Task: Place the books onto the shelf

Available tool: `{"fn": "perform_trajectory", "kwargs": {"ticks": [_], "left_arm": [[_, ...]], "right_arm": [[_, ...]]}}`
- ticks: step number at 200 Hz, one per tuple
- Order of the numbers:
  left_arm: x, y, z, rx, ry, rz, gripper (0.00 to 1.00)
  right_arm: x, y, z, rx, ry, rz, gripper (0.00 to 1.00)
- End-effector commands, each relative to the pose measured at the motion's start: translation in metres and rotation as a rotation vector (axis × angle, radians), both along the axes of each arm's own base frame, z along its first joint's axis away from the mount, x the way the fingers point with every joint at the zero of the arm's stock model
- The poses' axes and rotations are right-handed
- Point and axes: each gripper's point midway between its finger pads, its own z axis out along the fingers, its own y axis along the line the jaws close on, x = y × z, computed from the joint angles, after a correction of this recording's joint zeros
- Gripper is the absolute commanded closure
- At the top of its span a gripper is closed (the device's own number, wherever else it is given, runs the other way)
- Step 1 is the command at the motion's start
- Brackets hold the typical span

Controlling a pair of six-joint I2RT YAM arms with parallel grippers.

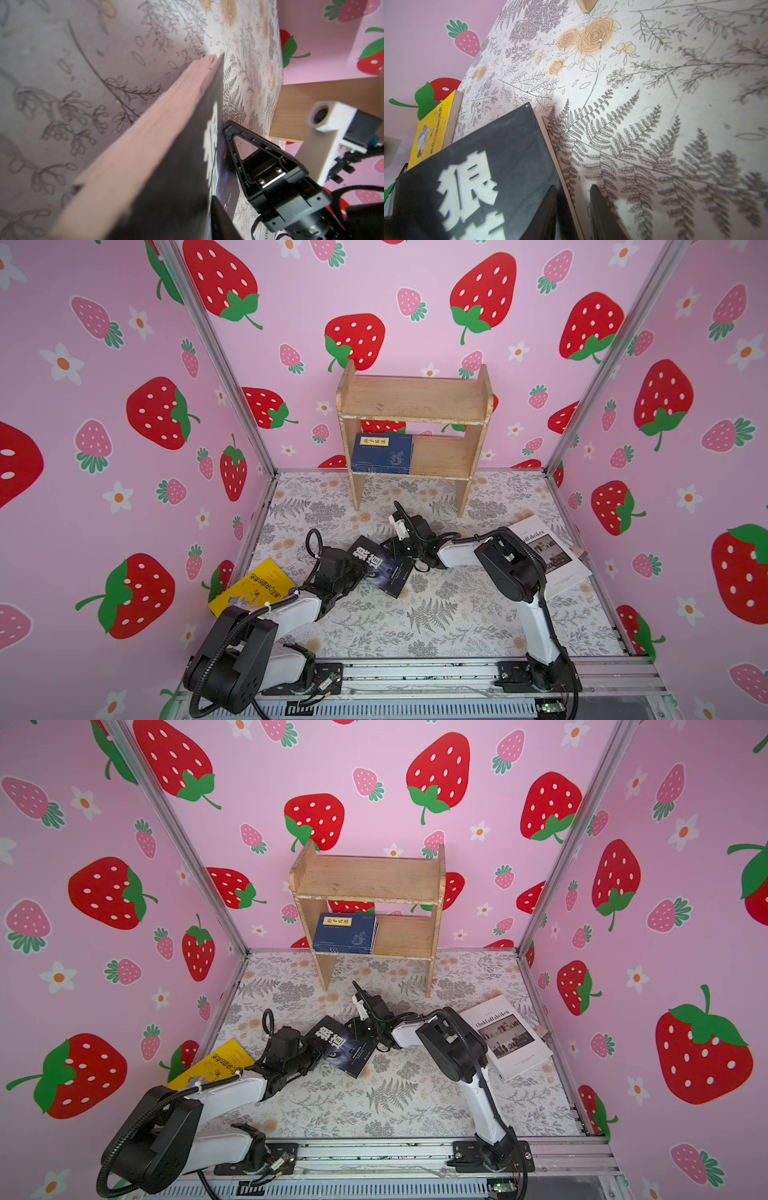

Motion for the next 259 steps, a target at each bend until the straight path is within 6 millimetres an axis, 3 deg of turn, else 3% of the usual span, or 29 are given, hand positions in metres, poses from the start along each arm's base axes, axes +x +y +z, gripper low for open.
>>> {"fn": "perform_trajectory", "kwargs": {"ticks": [1,49,54,62,78,102,140,167,184,221,241,259], "left_arm": [[-0.006,0.011,-0.007,0.031,0.008,0.042,0.72],[0.004,0.005,0.019,-0.016,-0.101,0.027,0.93],[0.005,0.004,0.024,-0.020,-0.113,0.021,1.00],[0.005,0.002,0.030,-0.033,-0.126,0.017,1.00],[0.005,0.001,0.047,-0.057,-0.162,0.015,1.00],[0.002,0.003,0.085,-0.065,-0.225,0.014,1.00],[-0.004,0.014,0.182,-0.025,-0.398,0.008,1.00],[-0.001,0.011,0.261,-0.030,-0.537,-0.028,1.00],[0.006,0.002,0.314,-0.055,-0.639,-0.078,1.00],[0.028,-0.012,0.429,-0.064,-0.869,-0.141,1.00],[0.040,-0.019,0.485,-0.090,-0.988,-0.149,1.00],[0.053,-0.020,0.519,-0.111,-1.064,-0.124,1.00]], "right_arm": [[-0.038,-0.014,-0.050,-0.111,0.164,0.046,0.71],[-0.046,-0.005,-0.029,-0.001,0.192,0.073,0.70],[-0.046,-0.005,-0.027,0.004,0.189,0.074,0.69],[-0.045,-0.005,-0.020,0.014,0.180,0.075,0.67],[-0.036,-0.010,0.003,0.050,0.144,0.057,0.60],[-0.012,-0.029,0.071,0.158,0.049,-0.014,0.43],[0.012,-0.083,0.193,0.291,-0.185,-0.142,0.36],[0.008,-0.116,0.271,0.349,-0.371,-0.204,0.31],[0.002,-0.135,0.308,0.364,-0.472,-0.244,0.28],[-0.005,-0.174,0.363,0.360,-0.640,-0.368,0.22],[-0.006,-0.191,0.375,0.357,-0.684,-0.436,0.20],[-0.009,-0.197,0.378,0.361,-0.696,-0.451,0.19]]}}
